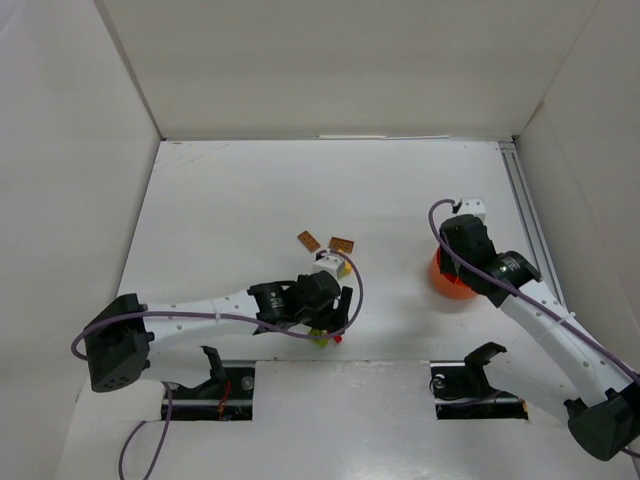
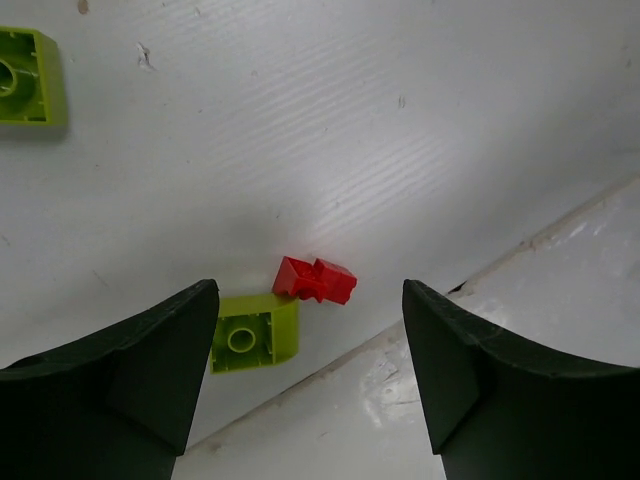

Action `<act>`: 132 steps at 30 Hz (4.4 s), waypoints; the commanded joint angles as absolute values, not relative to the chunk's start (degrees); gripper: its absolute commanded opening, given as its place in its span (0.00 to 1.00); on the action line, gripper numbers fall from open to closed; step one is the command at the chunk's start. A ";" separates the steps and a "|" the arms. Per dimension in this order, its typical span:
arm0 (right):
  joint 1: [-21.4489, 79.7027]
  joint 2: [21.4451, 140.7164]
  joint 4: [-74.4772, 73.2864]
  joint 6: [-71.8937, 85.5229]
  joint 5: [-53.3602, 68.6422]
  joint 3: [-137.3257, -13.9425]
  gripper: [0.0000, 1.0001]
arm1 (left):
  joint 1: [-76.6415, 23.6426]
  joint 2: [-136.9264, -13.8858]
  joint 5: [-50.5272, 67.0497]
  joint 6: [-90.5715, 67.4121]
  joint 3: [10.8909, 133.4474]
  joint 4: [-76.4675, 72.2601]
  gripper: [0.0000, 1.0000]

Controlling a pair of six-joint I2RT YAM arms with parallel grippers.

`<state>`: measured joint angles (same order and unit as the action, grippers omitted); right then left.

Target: Sort the legos into containers by color

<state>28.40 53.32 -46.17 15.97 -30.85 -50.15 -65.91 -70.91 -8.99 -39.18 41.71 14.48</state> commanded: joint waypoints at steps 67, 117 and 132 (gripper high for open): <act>25.75 38.50 -48.51 19.33 -46.83 -57.47 0.61 | -67.32 -108.97 -5.81 -5.98 92.69 -3.70 0.07; 51.70 57.11 -29.27 -3.78 -15.64 -53.53 0.74 | -52.47 -58.38 -25.13 -41.29 47.56 18.60 1.00; 71.36 80.49 -9.59 -9.14 -3.17 -46.85 0.71 | -51.94 -44.82 -25.14 -50.54 39.02 25.58 1.00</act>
<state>69.82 78.61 -17.12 -8.82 -6.20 -47.37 -52.03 -45.39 -23.97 -48.14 39.83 24.60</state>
